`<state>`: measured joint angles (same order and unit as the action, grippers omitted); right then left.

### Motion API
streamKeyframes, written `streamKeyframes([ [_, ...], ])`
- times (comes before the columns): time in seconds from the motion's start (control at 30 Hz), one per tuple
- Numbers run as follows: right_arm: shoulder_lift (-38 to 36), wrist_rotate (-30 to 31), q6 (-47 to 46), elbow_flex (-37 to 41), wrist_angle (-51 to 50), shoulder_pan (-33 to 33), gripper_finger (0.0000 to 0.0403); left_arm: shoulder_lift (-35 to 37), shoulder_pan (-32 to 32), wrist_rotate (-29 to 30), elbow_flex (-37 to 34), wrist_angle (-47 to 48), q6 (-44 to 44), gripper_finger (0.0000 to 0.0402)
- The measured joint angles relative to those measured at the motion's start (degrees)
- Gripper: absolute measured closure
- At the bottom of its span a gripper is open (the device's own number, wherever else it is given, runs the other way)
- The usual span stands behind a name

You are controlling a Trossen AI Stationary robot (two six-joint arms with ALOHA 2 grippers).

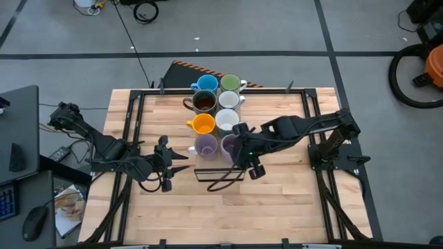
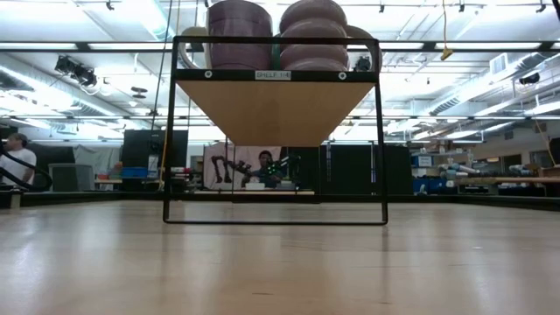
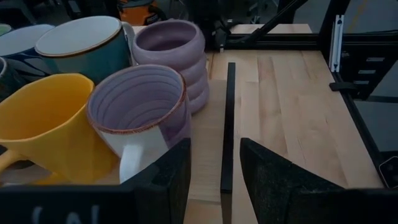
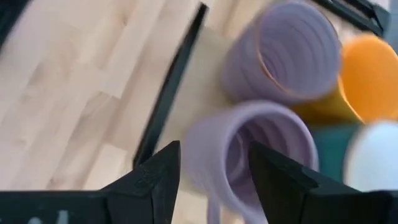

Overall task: Place coffee mugs
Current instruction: Return to Home Position

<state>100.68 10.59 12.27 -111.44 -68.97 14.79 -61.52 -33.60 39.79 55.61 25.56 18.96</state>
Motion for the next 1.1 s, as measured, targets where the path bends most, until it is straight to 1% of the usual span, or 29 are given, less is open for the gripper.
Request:
streamKeyframes([
  [0.1,-0.01,3.35,-3.33,-2.34,-5.44,0.78,0.0208,0.0,0.0,-0.02,0.0,0.13,0.36,0.0258],
  [0.17,-0.51,5.65,-6.42,-2.54,-9.78,1.09,0.0209,0.0,0.0,-0.02,0.0,0.59,1.3,0.0258],
  [0.27,-2.31,9.06,-11.49,-0.12,-14.44,1.04,0.021,0.0,0.02,-0.56,0.0,1.92,1.46,0.0258],
  [0.33,-4.6,10.41,-13.82,2.61,-14.32,0.94,0.021,0.0,0.01,-2.12,0.0,2.51,1.41,0.0258],
  [0.4,-7.77,11.12,-15.34,5.71,-12.46,1.43,0.0211,0.0,0.0,-3.17,0.0,2.79,1.11,0.0258],
  [0.5,-13.64,12.65,-18.04,11.19,-8.59,2.68,0.0211,0.09,-0.46,-2.99,0.0,3.09,0.47,0.0258],
  [0.6,-20.08,13.39,-19.82,19.24,-2.32,3.59,0.0211,0.04,-1.37,-1.59,0.0,4.01,-0.47,0.0258],
  [0.67,-24.56,13.55,-20.08,24.98,2.07,4.26,0.0211,0.21,-2.06,0.04,-1.1,2.45,-2.45,0.0258],
  [0.77,-31.33,13.31,-20.26,33.61,9.16,4.81,0.0211,1.76,-2.39,2.23,-5.33,-2.75,-6.28,0.0258],
  [0.83,-35.54,12.54,-20.21,38.95,13.9,4.74,0.0211,3.72,-1.81,1.97,-8.47,-7.53,-7.89,0.0258],
  [0.93,-41.34,11.11,-20.11,45.61,20.66,4.55,0.0211,7.78,-0.79,0.06,-13.0,-12.11,-9.55,0.0258],
  [1.1,-49.1,10.36,-19.68,54.4,29.51,4.16,0.0211,15.92,0.93,-0.26,-19.61,-16.48,-10.89,0.0258],
])
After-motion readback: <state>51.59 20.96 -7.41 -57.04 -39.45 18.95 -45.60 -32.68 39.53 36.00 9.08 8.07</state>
